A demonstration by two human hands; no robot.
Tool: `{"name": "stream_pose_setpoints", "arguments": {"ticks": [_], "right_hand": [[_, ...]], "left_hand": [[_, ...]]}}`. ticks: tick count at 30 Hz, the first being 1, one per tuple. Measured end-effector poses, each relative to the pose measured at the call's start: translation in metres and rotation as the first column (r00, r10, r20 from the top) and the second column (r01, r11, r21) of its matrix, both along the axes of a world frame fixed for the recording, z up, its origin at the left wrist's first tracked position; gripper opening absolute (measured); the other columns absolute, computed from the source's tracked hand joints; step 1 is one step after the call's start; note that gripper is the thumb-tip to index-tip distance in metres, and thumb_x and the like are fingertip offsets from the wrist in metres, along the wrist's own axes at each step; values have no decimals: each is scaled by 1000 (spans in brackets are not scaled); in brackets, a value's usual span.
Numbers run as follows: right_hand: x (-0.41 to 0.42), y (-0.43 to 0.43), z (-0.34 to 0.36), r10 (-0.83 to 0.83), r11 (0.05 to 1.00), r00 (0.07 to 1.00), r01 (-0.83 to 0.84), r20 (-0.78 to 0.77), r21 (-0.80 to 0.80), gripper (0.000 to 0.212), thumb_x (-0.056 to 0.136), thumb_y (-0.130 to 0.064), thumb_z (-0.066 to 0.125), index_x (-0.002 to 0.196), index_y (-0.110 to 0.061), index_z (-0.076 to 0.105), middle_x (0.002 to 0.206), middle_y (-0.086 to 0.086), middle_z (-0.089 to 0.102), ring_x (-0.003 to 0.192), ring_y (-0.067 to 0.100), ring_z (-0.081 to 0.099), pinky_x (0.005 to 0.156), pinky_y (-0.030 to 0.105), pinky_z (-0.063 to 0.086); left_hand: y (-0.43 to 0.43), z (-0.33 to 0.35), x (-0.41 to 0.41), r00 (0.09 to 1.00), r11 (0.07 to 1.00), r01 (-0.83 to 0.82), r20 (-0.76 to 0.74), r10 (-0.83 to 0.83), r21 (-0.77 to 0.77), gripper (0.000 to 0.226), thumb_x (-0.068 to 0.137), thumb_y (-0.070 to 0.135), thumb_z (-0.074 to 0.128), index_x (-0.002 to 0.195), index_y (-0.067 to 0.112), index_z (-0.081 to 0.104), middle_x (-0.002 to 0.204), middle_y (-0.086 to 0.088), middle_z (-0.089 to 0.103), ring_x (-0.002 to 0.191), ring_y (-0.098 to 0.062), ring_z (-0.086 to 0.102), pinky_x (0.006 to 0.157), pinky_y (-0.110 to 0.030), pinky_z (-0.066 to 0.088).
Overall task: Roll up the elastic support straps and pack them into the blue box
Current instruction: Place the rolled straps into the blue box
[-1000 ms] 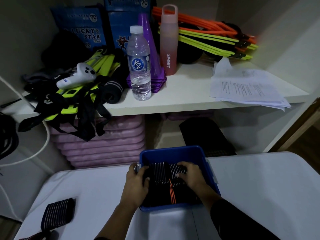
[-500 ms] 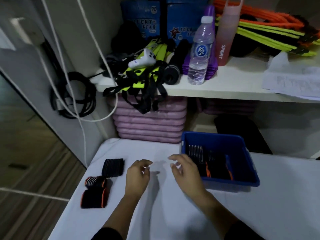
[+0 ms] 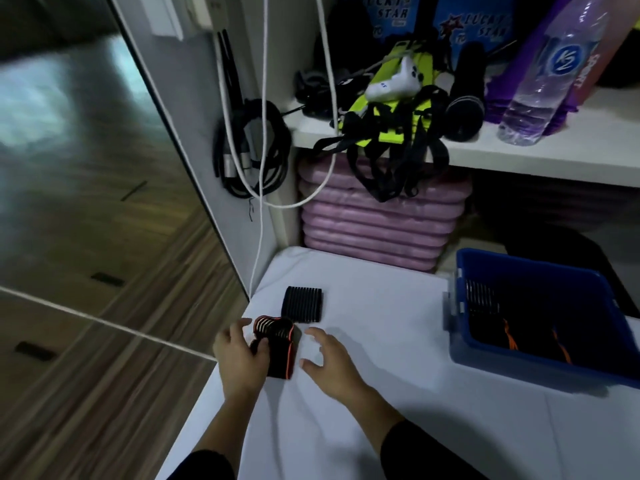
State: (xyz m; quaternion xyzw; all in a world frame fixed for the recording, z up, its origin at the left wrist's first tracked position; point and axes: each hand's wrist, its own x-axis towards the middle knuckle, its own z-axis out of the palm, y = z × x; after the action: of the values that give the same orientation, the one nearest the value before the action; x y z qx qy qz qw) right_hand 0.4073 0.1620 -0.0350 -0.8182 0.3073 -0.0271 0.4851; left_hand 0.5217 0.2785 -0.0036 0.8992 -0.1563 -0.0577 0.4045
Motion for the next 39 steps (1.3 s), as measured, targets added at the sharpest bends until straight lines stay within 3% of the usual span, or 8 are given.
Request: {"name": "stream_pose_setpoints", "arguments": {"ticks": [7,14,18,23,27,31,36,39], "right_hand": [[32,27,-16,-57,997,993,52,99,57,83,68,-32,70,138,-42,28,133,-13,53,122,7,50,104,24,39],[44,44,-32,-179,983,977,173,114,61,85,71,-16,73,139,-41,28,129,-11,55,118,9,53,103,34,44],[40,52,-36,-344,937,923,326,170,127,78,72,-13,68,111,-65,27,128,-4,53,112,13,58,96,37,49],[28,46,-22,-463,886,851,437,249,155,59,80,-2,65,90,-52,35,100,0,57,86,1,62,76,21,52],[13,33,3,-467,884,831,432,301,181,36,83,-7,62,91,-39,47,98,-1,61,88,2,62,72,15,49],[-11,12,40,-468,881,788,383,399,277,20,86,4,59,98,-12,58,96,-8,65,90,-5,60,75,12,47],[-53,-36,85,-477,877,744,368,468,309,26,86,1,60,106,-17,60,109,-7,64,97,-8,59,79,10,47],[-88,-72,111,-442,897,741,347,505,276,31,85,1,63,108,-19,58,105,-10,63,91,-9,61,74,7,45]], "left_hand": [[27,-30,21,886,969,224,-392,-247,-104,79,70,11,61,140,16,24,119,-3,54,107,-23,56,87,-30,43],[29,-62,30,904,963,268,-353,-240,34,73,71,32,57,135,36,23,123,5,59,116,-25,51,97,-53,42],[25,-43,15,908,969,226,-339,-246,-97,64,80,7,64,131,26,30,105,7,58,104,-21,58,88,-37,47],[15,-31,1,919,961,192,-307,-248,-201,48,82,4,65,113,27,37,100,7,61,90,-1,60,75,-23,50],[0,-13,-11,931,936,243,-211,-298,-253,34,82,7,66,101,30,48,98,19,61,86,0,61,65,-10,46],[-23,15,-28,917,900,312,-152,-369,-304,30,83,12,66,99,34,53,95,31,61,88,5,59,70,-16,47],[-69,55,-58,881,830,383,-108,-460,-406,28,81,12,69,103,26,59,96,20,64,89,4,60,78,-24,50],[-107,80,-84,846,777,454,-61,-529,-435,28,79,17,71,102,26,59,96,23,64,88,5,59,74,-14,47]]}}
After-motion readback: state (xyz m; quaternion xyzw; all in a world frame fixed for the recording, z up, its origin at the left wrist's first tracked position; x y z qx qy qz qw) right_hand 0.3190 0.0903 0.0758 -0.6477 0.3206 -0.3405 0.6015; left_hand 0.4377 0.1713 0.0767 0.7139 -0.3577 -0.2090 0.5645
